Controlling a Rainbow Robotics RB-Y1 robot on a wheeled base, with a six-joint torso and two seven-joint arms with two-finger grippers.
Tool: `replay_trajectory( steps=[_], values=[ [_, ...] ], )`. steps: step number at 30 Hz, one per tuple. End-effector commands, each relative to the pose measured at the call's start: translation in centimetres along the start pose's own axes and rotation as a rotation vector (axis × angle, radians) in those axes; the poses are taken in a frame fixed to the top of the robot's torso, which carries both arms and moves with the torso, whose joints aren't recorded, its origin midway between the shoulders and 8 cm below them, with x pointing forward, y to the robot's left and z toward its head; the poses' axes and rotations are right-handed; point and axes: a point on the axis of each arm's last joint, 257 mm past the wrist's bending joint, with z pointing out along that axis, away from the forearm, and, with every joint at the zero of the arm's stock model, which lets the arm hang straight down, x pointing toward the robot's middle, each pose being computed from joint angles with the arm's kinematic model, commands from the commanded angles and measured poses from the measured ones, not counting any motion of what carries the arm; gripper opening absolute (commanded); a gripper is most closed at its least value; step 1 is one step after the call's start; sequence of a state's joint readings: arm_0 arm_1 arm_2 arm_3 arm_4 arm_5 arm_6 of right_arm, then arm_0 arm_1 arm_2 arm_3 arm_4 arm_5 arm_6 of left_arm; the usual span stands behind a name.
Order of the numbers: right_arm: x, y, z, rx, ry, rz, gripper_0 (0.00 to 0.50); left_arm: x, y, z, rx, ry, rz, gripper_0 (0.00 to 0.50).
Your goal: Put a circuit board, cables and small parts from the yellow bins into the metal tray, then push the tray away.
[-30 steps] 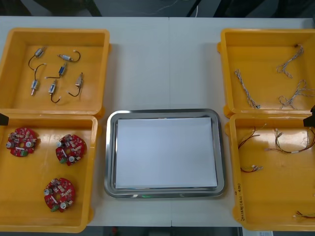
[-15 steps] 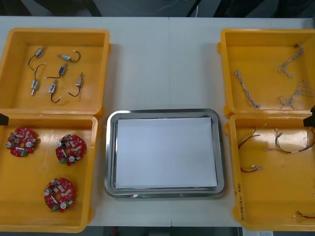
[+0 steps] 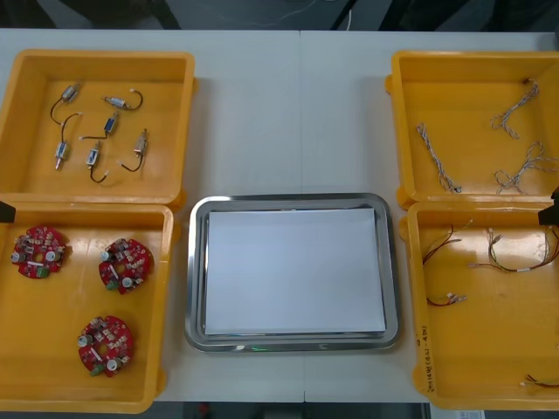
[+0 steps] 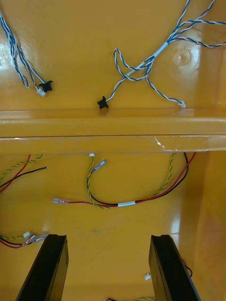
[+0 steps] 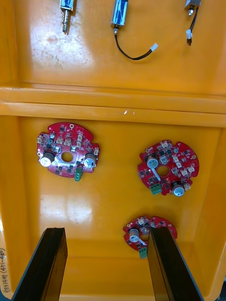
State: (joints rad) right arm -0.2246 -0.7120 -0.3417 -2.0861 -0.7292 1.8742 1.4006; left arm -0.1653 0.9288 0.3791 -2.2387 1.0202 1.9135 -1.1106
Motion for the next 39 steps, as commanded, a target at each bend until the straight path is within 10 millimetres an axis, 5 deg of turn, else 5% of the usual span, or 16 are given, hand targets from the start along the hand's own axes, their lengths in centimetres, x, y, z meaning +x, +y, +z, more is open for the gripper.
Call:
replay_trajectory(
  steps=[1, 33, 39],
  values=[
    [-1.2, 0.6, -0.5, -0.006, -0.028, -0.011, 0.5, 0.2, 0.0, -0.4, 0.003, -0.012, 0.057, 0.5],
    [-2.1, 0.2, -1.1, 0.002, -0.056, -0.009, 0.5, 1.8, -0.5, 0.8, 0.024, 0.035, 0.064, 0.5],
    [-2.9, 0.0, -1.9, 0.017, -0.096, -0.01, 0.5, 4.0, 0.0, 1.5, 0.01, 0.077, 0.077, 0.5]
  ],
)
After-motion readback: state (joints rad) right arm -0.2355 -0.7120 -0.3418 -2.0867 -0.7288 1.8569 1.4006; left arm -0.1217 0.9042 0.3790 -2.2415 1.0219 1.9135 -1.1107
